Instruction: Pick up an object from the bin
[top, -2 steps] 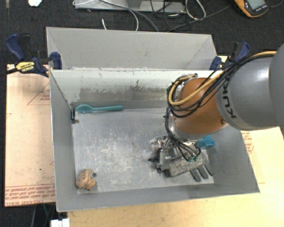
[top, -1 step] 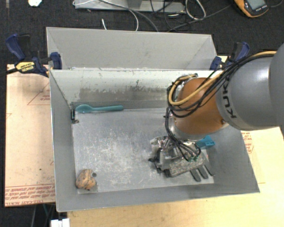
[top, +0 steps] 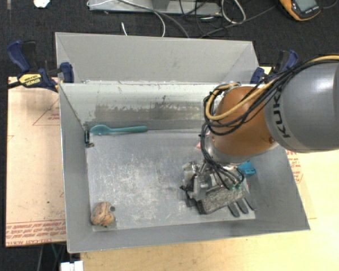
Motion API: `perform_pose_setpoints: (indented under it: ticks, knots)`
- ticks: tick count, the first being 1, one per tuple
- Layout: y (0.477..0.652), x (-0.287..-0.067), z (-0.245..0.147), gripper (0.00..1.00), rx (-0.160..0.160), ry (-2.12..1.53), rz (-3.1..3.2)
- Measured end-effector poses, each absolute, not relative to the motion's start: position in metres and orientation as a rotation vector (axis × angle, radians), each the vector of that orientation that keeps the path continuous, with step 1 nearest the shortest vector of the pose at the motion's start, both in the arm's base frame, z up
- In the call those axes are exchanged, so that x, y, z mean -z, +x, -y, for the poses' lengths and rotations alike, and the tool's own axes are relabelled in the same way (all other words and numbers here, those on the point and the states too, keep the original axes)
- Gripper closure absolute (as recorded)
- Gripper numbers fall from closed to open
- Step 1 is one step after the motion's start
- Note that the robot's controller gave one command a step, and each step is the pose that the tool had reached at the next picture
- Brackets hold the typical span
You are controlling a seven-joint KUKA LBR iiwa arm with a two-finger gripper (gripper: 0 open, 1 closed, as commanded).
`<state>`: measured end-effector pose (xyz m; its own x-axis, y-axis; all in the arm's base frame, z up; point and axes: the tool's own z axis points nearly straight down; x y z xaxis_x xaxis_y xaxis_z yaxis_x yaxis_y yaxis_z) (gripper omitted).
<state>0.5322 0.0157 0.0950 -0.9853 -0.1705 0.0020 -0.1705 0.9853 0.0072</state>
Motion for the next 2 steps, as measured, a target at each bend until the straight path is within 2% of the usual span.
perform_pose_setpoints:
  ticks: [2]
  knots:
    - [0.533, -0.176, -0.016, 1.0, 0.011, 0.268, 3.131]
